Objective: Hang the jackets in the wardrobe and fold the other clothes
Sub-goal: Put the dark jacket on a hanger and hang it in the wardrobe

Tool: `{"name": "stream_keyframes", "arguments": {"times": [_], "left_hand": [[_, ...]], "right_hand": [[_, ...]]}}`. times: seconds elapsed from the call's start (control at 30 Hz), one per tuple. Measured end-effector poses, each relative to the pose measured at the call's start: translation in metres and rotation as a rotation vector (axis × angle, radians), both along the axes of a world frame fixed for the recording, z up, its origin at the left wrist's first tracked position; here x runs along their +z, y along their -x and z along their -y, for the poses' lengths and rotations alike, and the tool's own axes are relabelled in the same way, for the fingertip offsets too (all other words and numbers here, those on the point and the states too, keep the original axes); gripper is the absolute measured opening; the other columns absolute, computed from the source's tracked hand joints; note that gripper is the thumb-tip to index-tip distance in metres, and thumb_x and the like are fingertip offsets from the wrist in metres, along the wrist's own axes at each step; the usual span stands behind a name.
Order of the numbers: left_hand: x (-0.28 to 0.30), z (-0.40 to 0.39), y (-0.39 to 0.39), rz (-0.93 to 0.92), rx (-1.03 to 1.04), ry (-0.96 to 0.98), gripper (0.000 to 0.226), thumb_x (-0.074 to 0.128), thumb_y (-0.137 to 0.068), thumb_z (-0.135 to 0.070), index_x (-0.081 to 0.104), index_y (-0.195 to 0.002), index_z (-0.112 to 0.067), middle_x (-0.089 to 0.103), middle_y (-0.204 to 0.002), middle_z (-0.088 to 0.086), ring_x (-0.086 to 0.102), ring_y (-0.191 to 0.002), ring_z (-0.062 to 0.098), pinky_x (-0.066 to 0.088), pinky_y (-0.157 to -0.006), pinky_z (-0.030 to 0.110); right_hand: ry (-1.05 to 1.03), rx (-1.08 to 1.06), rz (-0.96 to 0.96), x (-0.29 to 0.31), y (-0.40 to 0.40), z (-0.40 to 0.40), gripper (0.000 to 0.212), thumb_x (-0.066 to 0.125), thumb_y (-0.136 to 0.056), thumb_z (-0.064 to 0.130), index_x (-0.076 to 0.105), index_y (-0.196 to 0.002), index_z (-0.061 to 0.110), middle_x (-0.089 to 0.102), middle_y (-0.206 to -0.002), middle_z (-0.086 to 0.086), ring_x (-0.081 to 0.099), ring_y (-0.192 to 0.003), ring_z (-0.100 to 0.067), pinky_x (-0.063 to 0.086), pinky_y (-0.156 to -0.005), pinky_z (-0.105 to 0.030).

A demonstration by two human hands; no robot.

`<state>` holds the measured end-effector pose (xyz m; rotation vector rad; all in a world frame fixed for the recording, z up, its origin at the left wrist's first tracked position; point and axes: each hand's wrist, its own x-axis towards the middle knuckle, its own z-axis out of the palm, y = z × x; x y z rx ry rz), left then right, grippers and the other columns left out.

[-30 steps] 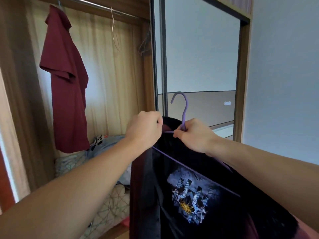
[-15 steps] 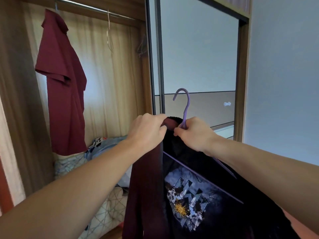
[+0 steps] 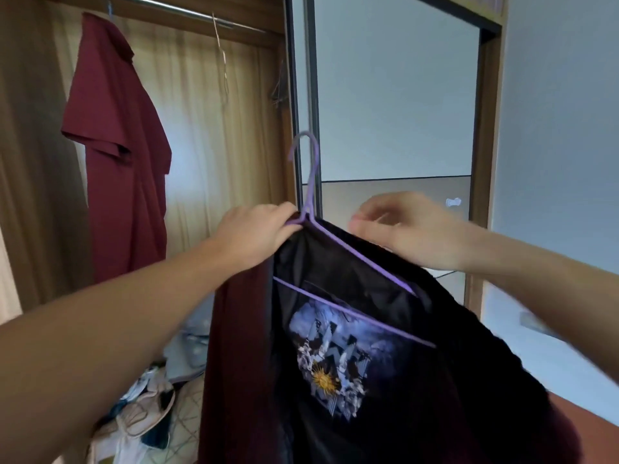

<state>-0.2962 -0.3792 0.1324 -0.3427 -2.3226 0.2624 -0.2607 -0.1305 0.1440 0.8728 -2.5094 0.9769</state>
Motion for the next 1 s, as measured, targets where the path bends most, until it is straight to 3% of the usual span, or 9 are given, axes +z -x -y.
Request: {"name": "stream_keyframes", "arguments": {"times": [0.1,0.2,0.27,0.4,0.6,0.7,0.87,0.93,1.0], "left_hand": [[0.021,0.027,0.01,-0.021,0.089,-0.033,0.035,0.036,-0.098,-0.052,0.049,-0.105,-0.021,0.068,-0.102,0.009,0.063,-0.092,0.04,0.05,-0.078,0.045],[0.035,0.039,0.024,-0.011,0.138,0.03,0.035,0.032,-0.1,-0.05,0.047,-0.106,-0.02,0.066,-0.102,0.01,0.062,-0.092,0.039,0.044,-0.074,0.041],[0.039,0.048,0.034,-0.012,0.153,0.074,0.035,0.032,-0.102,-0.048,0.047,-0.108,-0.017,0.066,-0.104,0.008,0.061,-0.092,0.039,0.041,-0.071,0.039],[0.048,0.08,0.055,-0.017,0.17,0.091,0.035,0.031,-0.103,-0.045,0.048,-0.112,-0.015,0.067,-0.104,0.009,0.061,-0.091,0.038,0.046,-0.075,0.04],[0.09,0.136,0.093,-0.1,0.217,0.187,0.042,0.027,-0.104,-0.045,0.046,-0.126,-0.014,0.067,-0.106,0.009,0.062,-0.091,0.038,0.039,-0.07,0.037],[0.109,0.168,0.109,-0.126,0.253,0.178,0.043,0.026,-0.104,-0.046,0.044,-0.129,-0.017,0.066,-0.11,0.006,0.062,-0.094,0.036,0.038,-0.069,0.036],[0.129,0.22,0.141,-0.173,0.205,-0.165,0.035,0.036,-0.101,-0.051,0.046,-0.127,-0.03,0.062,-0.118,-0.002,0.059,-0.104,0.029,0.039,-0.072,0.034],[0.136,0.238,0.156,-0.179,0.094,-0.357,0.035,0.041,-0.099,-0.05,0.043,-0.131,-0.037,0.058,-0.125,-0.005,0.056,-0.114,0.026,0.045,-0.085,0.037],[0.143,0.249,0.172,-0.205,-0.022,-0.464,0.044,0.045,-0.097,-0.05,0.038,-0.139,-0.037,0.052,-0.137,-0.005,0.048,-0.126,0.022,0.042,-0.101,0.041]], "right_hand": [[-0.216,0.023,0.114,-0.008,-0.005,-0.039,0.044,0.056,-0.077,0.071,0.065,-0.106,0.039,0.069,-0.101,0.02,0.065,-0.095,0.0,0.049,-0.091,-0.026],[-0.224,0.011,0.105,-0.015,0.01,-0.022,0.017,0.055,-0.089,0.052,0.062,-0.102,0.045,0.069,-0.101,0.024,0.061,-0.092,0.012,0.045,-0.081,-0.007],[-0.203,-0.038,0.033,-0.009,0.024,0.003,0.021,0.05,-0.095,0.046,0.066,-0.101,0.035,0.071,-0.093,0.016,0.064,-0.085,0.006,0.047,-0.078,-0.011],[-0.056,-0.024,0.168,0.005,0.045,0.052,0.026,0.053,-0.095,0.045,0.071,-0.094,0.027,0.074,-0.082,0.015,0.068,-0.075,0.0,0.049,-0.072,-0.016],[-0.047,-0.02,0.179,0.061,0.085,0.144,0.03,0.057,-0.094,0.041,0.073,-0.089,0.016,0.076,-0.084,0.001,0.072,-0.08,-0.016,0.055,-0.086,-0.034],[-0.012,-0.002,0.172,0.083,0.107,0.181,0.028,0.06,-0.093,0.038,0.075,-0.084,0.015,0.076,-0.08,0.0,0.073,-0.077,-0.018,0.056,-0.085,-0.035],[0.104,0.045,0.158,0.115,0.148,0.227,0.026,0.064,-0.092,0.028,0.075,-0.078,0.01,0.075,-0.073,-0.004,0.073,-0.067,-0.019,0.054,-0.066,-0.024],[0.139,0.037,0.134,0.133,0.169,0.241,0.025,0.066,-0.091,0.028,0.075,-0.078,0.009,0.075,-0.072,-0.004,0.072,-0.065,-0.019,0.053,-0.063,-0.023],[0.178,0.015,0.093,0.153,0.19,0.253,0.024,0.068,-0.088,0.028,0.074,-0.075,0.009,0.074,-0.069,-0.003,0.07,-0.06,-0.016,0.05,-0.056,-0.019]]}}
